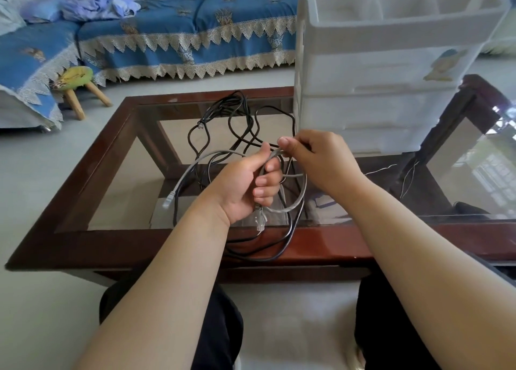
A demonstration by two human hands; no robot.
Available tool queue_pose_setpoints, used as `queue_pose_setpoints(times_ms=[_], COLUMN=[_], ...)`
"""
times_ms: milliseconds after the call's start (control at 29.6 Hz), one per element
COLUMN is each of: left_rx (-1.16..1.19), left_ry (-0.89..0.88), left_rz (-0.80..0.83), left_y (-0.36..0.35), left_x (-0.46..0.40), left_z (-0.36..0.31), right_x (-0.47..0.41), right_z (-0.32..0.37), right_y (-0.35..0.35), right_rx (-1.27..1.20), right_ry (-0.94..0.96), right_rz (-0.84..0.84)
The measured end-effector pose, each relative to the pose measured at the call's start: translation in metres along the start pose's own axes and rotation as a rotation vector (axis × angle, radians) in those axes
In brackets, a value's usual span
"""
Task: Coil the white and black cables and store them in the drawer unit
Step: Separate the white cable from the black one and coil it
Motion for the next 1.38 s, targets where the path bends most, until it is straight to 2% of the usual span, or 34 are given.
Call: queue_pose_setpoints(times_ms=[101,203,270,439,506,608,641,709,810,911,979,1046,1148,1283,1384], left_rx=[0.047,0.153,0.287,0.509,0.596,0.636,0.631,0.645,0.730,0.796,0.831,0.840,0.784,0.472,0.232], left_ry=[0.016,-0.046,-0.121,-0.288,-0.351,-0.404,-0.416,-0.450,-0.536,-0.605,-0.612,-0.611,-0.610,-0.609,-0.605], left_rz=[0.000,0.001,0.008,0.043,0.019,-0.063,-0.095,-0.153,-0.232,-0.305,-0.333,-0.353,-0.379,-0.483,-0.548], left_y=[-0.001,0.003,0.009,0.023,0.030,0.037,0.038,0.039,0.044,0.049,0.050,0.049,0.047,0.041,0.036], left_x=[0.001,0.006,0.010,0.020,0.023,0.027,0.028,0.030,0.034,0.037,0.037,0.036,0.033,0.027,0.025], left_z=[-0.001,-0.006,-0.012,-0.018,-0.019,-0.023,-0.024,-0.025,-0.028,-0.031,-0.031,-0.030,-0.028,-0.023,-0.021], right_x=[-0.001,-0.002,-0.002,-0.004,-0.003,-0.003,-0.003,-0.002,0.001,0.004,0.006,0.007,0.004,0.001,0.011], right_z=[-0.001,-0.006,-0.007,-0.014,-0.013,-0.007,-0.006,-0.003,0.000,0.002,0.002,0.000,0.000,0.000,0.006], right_y=[-0.001,0.004,0.010,0.006,0.002,0.005,0.006,0.006,0.009,0.016,0.015,0.012,0.014,0.008,-0.004], right_rx=[-0.044,-0.173,-0.313,-0.343,-0.399,-0.524,-0.558,-0.573,-0.568,-0.633,-0.498,-0.246,0.053,0.401,0.500], right_ry=[-0.025,-0.105,-0.169,-0.182,-0.171,-0.042,-0.025,-0.051,-0.106,-0.067,-0.027,0.002,0.029,0.118,0.289], right_rz=[0.020,0.044,0.116,0.330,0.259,-0.131,-0.198,-0.171,0.018,0.038,0.032,-0.001,-0.140,-0.156,-0.120])
Point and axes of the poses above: each hand's wrist, its own x-axis away from the middle knuckle, its own y-axis out of the back of the hand, z = x × y, the point moved 1 cm from there along -x, towards the middle knuckle, and after that the axes turned 1 degree about -z, right-handed, at the moved point
